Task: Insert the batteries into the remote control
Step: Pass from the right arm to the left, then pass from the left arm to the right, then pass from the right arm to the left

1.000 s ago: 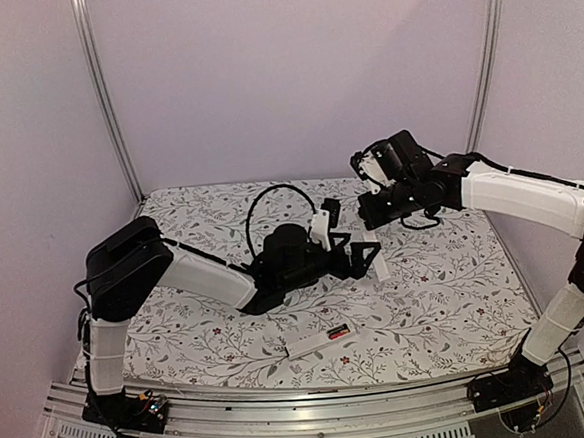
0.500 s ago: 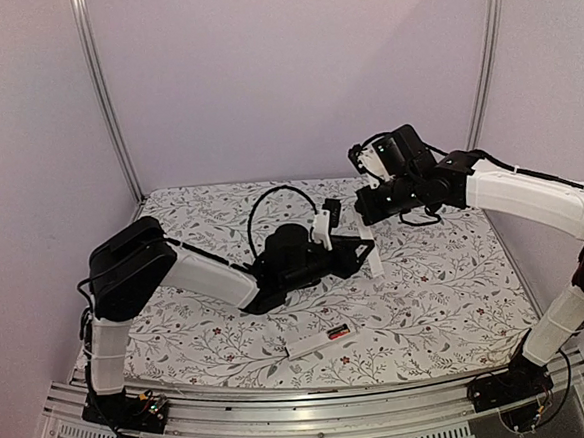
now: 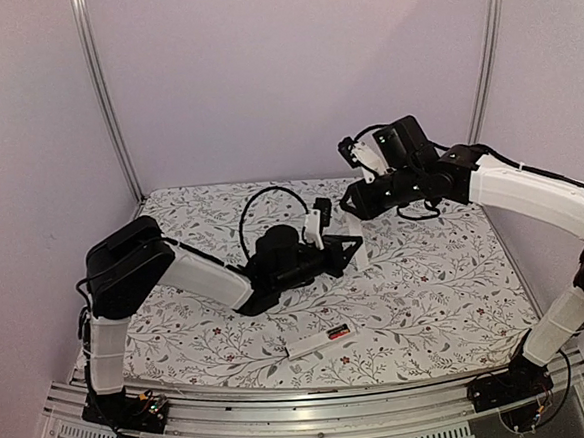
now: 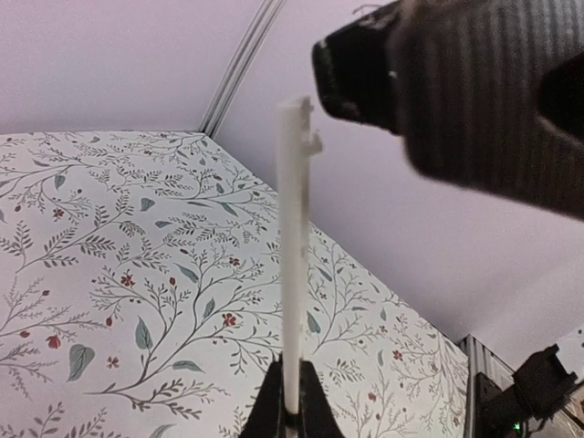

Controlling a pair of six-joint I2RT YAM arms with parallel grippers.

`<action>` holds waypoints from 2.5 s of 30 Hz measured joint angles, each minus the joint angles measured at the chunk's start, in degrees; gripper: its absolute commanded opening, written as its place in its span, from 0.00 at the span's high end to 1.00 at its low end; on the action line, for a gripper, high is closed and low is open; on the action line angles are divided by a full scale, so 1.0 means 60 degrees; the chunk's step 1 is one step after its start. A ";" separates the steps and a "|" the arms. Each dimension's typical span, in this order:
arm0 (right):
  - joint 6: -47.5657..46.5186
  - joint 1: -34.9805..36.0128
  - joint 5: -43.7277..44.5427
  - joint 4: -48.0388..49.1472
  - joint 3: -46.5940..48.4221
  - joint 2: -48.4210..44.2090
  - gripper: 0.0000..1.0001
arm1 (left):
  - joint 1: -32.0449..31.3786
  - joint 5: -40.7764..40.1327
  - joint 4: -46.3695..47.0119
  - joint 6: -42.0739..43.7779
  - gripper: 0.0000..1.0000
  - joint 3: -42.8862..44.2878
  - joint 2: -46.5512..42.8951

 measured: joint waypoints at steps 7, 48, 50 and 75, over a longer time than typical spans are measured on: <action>-0.1749 -0.0120 -0.2572 0.0463 -0.0470 -0.1676 0.43 | 0.0000 -0.0004 0.0324 0.1330 1.00 -0.1490 -0.1537; -0.2674 0.0237 -0.6998 0.2514 -0.2408 -0.3275 1.00 | -0.1224 0.0776 0.1319 0.4182 0.02 -0.3045 -0.4222; -0.1927 0.0240 -0.6014 0.2754 -0.2481 -0.3308 1.00 | -0.1475 -0.0437 0.1089 0.4419 0.02 -0.3045 -0.4346; 0.2131 0.1220 0.0331 0.4288 -0.3479 -0.4244 1.00 | -0.2892 -0.6594 -0.2725 0.5104 0.52 -0.0189 -0.3253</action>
